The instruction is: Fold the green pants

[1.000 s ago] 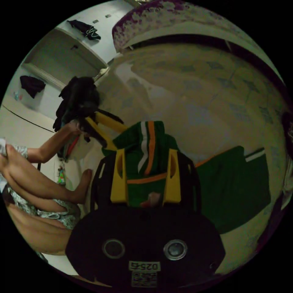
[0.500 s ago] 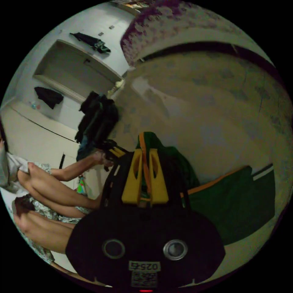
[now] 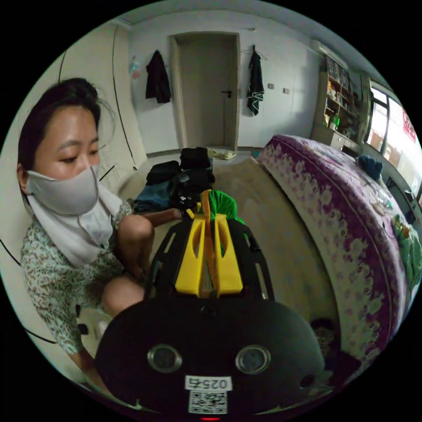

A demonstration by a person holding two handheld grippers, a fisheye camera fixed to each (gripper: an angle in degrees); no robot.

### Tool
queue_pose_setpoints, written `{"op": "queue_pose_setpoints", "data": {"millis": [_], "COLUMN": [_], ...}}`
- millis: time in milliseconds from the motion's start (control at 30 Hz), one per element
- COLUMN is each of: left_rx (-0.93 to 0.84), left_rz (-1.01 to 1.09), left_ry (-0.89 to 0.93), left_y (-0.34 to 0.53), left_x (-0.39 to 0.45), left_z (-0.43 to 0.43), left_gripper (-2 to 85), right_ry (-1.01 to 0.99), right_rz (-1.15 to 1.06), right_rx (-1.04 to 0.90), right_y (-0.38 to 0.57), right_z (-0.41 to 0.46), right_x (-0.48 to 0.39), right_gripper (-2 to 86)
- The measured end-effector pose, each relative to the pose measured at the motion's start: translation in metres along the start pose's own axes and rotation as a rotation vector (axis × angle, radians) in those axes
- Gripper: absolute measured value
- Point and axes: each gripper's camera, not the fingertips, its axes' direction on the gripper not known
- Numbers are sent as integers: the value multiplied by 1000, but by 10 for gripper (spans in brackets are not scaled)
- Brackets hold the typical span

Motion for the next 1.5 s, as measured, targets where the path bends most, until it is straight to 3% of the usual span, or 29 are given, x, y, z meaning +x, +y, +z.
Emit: {"op": "queue_pose_setpoints", "data": {"millis": [200,333,433,567,700,833,933,1133,1333,1433,1500], "left_rx": [283,374,328,208,39,-9,33,67,88,8,-151], "left_rz": [-4,-3,128,294,272,254,223,263,391,373,263], "left_ry": [208,316,178,-152,-393,-497,-463,-414,-182,-79,-76], "left_y": [24,14,-34,-120,-175,-182,-167,-108,-36,-19,-12], "left_x": [85,113,161,238,276,306,328,384,431,415,374], "left_z": [32,51,52,77,163,225,255,284,261,290,351], "left_gripper": [86,21,11,8,10,9,10,16,18,16,10], "right_ry": [-123,-158,-74,267,496,582,618,496,215,177,239], "right_rz": [-14,-16,-1,82,138,130,128,110,40,106,229], "right_rx": [-18,33,105,167,167,208,230,303,329,286,187], "right_y": [-60,-90,-122,-172,-217,-242,-256,-270,-275,-282,-283], "right_z": [26,34,23,14,28,35,35,25,4,8,27], "right_x": [-64,-97,-121,-144,-153,-168,-178,-222,-271,-238,-184], "right_gripper": [36,36,35,37,37,36,36,36,35,35,35]}}
